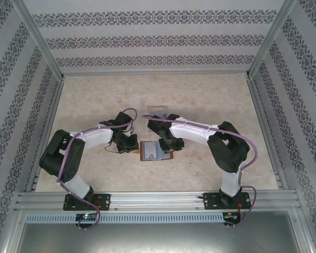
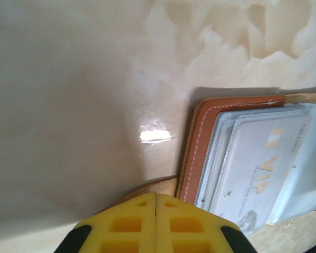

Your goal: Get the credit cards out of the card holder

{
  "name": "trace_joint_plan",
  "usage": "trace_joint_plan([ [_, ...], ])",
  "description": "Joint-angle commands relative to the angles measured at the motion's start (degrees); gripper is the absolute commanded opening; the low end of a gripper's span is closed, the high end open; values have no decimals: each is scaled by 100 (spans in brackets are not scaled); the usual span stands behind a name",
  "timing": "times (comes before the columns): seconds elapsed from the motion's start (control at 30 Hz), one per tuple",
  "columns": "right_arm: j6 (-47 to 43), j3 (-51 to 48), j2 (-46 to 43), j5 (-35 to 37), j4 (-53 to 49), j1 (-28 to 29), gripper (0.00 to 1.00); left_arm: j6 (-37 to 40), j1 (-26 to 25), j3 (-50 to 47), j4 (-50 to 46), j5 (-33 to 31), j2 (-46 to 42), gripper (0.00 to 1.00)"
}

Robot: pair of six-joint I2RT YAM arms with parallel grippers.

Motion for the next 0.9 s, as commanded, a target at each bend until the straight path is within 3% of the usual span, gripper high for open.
trace_joint_plan([
  [0.0, -49, 72, -340, -247, 129, -100, 33, 18, -63, 183, -215, 39, -245, 5],
  [0.5, 583, -715, -629, -2366, 2330, -428, 24, -468, -317, 304, 391, 795, -164, 0],
  [0.87, 794, -899, -340, -2908, 2968, -593, 24, -535, -440, 365, 621, 871, 265, 0],
])
